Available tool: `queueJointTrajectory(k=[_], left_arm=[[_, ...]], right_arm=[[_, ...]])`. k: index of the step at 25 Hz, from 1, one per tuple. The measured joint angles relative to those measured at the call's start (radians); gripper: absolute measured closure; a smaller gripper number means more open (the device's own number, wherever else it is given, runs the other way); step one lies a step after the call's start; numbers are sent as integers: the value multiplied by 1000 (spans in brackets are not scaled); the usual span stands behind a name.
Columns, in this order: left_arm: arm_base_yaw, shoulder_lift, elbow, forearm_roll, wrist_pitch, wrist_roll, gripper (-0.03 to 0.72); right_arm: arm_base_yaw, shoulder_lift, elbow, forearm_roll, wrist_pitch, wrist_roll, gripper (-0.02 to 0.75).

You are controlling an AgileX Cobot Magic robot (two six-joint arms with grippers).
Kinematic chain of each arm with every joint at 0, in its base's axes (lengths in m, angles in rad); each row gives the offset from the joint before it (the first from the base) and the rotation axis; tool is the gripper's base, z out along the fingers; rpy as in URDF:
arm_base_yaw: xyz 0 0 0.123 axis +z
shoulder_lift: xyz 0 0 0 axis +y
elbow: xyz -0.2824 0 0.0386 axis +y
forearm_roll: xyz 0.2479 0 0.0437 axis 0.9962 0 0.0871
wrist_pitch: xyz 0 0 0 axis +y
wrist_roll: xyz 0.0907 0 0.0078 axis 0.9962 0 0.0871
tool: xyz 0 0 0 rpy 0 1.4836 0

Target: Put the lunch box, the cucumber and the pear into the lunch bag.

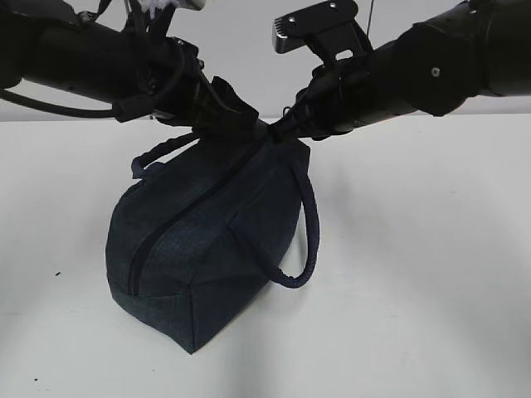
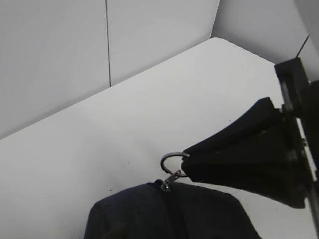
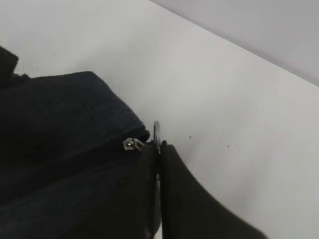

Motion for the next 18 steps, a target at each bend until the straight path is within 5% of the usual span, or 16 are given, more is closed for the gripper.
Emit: queueJointTrajectory(k=[8,18], left_arm=[[-2,7,-8,255,-22,-216,391],[-1,6,-8,310,-24,-278,391]], right_arm=[[0,0,0,3,0,0,732],[1,0,0,12,0,0,732]])
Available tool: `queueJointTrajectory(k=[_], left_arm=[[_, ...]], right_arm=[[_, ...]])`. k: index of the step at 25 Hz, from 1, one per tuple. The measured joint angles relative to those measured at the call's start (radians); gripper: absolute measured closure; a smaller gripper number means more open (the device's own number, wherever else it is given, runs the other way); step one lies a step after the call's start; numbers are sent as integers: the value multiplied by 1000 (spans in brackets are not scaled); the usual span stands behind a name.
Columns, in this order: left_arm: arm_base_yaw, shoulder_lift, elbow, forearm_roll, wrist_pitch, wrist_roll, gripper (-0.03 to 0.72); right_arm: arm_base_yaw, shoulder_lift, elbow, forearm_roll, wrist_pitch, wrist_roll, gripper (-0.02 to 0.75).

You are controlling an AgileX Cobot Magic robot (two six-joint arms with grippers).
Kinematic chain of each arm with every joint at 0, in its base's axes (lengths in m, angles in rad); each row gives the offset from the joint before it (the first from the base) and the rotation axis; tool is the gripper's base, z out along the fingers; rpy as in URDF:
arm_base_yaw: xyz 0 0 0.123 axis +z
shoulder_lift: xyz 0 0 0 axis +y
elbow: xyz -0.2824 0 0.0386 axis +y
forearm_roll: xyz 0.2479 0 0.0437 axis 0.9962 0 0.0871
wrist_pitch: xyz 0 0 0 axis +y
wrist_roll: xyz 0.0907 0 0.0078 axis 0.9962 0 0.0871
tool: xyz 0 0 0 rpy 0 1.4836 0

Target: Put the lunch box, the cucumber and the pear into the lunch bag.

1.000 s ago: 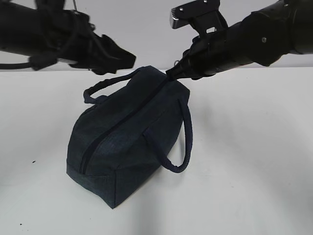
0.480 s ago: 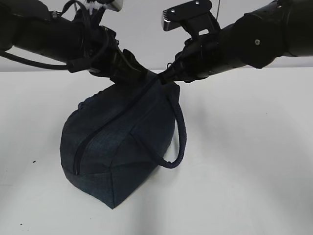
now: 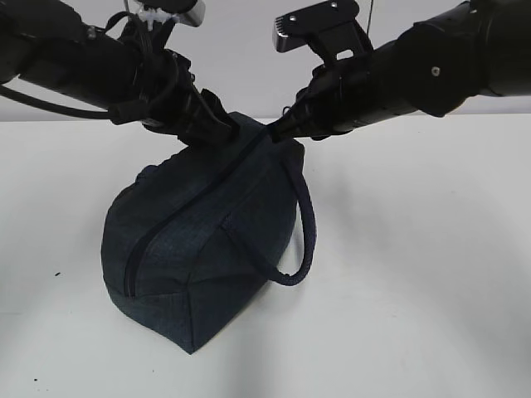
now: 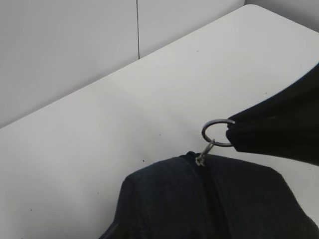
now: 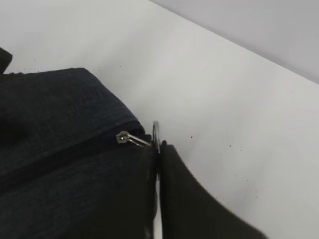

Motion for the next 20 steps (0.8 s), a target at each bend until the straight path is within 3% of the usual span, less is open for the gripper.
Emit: queueJointTrajectory(k=[3,8,20], left_arm=[[0,3,0,1,20,-7,416],[0,12,0,1,51,-9,655],[-2,-80,9,18,82,-12,677]], right_arm=[[0,0,0,2,0,0,732],[0,0,0,4,-4,0,732],[-102,115,-8,125,-14,6,732]])
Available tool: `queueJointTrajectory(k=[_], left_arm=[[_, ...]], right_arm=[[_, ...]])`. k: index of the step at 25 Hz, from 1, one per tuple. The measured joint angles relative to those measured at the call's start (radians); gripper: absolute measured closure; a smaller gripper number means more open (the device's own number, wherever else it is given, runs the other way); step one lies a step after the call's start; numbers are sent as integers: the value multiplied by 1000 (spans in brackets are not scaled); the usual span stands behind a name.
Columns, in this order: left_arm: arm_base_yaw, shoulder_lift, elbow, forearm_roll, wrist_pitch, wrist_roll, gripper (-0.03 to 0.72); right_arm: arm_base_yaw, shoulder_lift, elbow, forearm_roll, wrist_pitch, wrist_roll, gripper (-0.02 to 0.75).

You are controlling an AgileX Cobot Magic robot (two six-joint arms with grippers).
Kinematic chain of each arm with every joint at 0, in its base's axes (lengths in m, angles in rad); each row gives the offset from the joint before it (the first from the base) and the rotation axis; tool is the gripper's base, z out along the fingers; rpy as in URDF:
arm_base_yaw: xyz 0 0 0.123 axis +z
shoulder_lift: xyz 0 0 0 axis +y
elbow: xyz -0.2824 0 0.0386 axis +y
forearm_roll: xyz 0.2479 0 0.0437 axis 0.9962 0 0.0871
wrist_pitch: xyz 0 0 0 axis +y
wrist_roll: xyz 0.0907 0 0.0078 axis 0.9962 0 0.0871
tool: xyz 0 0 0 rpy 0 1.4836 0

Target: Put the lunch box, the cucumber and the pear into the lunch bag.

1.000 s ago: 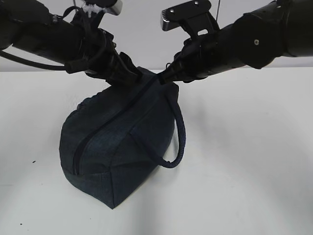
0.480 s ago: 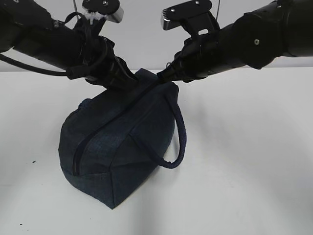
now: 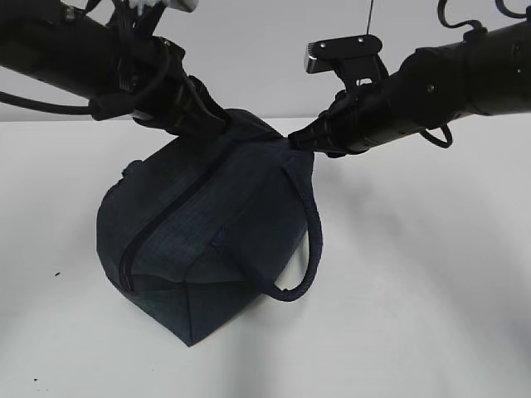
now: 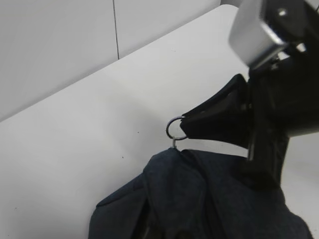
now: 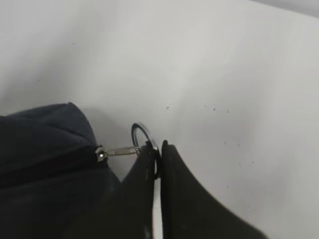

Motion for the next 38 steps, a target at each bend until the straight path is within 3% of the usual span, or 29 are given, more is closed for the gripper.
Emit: queueJointTrajectory(k=[6,8,11,13,14,17,20,24,26,30,34,38], left_arm=[[-1,-7,0,3,11,0,678],[-1,-7,0,3,27,0,659],[1,-8,-1,2,52,0,514],[1,-9,-4,1,63,0,363],[1,-9,-5,1,72,0,302],[1,-14,-6,32,122,-10,227],[1,-27,-7,168,209,-142,235],[1,-66,-8,462,383,-492,368],[1,-83,-8,554,487,-623,424],[2,-94,-8,575,632,-696,452],[2,-124,-8,578,654,-733,453],[2,-247,-8,689,612,-864,455]], right_arm=[[-5,37,-4,87,17,1,730],[-8,26,-10,98,35,-2,698],[-23,10,-53,98,126,-15,531],[-29,0,-91,96,192,-31,377],[-29,-4,-116,98,234,-45,261],[-29,-9,-170,100,342,-67,176],[-29,-18,-212,128,456,-88,178],[-29,-58,-227,185,604,-131,188],[-29,-82,-229,191,678,-135,190],[-29,-122,-229,195,805,-129,193],[-29,-175,-229,191,903,-105,193],[-28,-286,-166,139,965,-67,194]])
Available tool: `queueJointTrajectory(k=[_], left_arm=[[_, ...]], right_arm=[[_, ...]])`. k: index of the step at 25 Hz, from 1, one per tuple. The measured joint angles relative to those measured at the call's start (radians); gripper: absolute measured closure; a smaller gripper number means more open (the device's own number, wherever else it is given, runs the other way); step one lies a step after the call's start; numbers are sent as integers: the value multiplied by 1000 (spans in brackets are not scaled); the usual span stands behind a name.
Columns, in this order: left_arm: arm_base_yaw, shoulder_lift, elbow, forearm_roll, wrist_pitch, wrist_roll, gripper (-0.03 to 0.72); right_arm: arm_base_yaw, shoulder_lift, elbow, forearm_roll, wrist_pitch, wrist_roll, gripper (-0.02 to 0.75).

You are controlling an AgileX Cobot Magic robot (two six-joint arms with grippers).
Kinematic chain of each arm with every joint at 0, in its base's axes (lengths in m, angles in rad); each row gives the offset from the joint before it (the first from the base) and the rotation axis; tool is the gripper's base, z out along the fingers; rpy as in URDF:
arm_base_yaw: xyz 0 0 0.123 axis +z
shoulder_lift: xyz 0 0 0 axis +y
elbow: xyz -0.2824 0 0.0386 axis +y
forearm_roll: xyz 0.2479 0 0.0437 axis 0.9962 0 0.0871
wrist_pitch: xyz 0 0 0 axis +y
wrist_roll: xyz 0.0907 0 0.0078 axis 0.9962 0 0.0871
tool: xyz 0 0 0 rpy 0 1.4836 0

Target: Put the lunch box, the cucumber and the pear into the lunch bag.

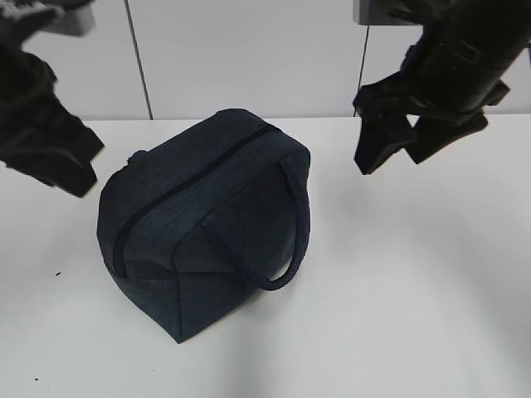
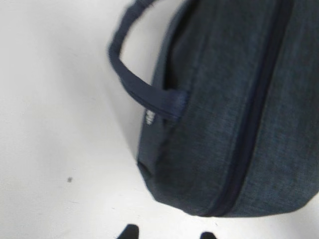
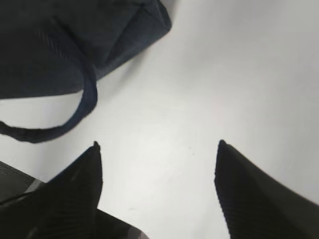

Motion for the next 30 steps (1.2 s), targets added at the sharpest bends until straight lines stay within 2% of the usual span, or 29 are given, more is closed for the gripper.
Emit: queueJointTrajectory(k=[4,10,17,25,30], left_arm=[[0,-184,20,121,-4,-153,456],[0,-470,135,137,22,-250,457],[0,-795,348,137,110,-257,458],[0,-1121,648,129,37,-235,460],[0,-1246,704,107,-21,-188,460]], right_arm=[[0,-140,142,-48,11,20,194],[0,-397,389,-88,26,26,194],[0,-725,568,-102,62,26,201],[0,-1104,715,-159,80,26,209],[0,-1274,799,-175,85,14,218]])
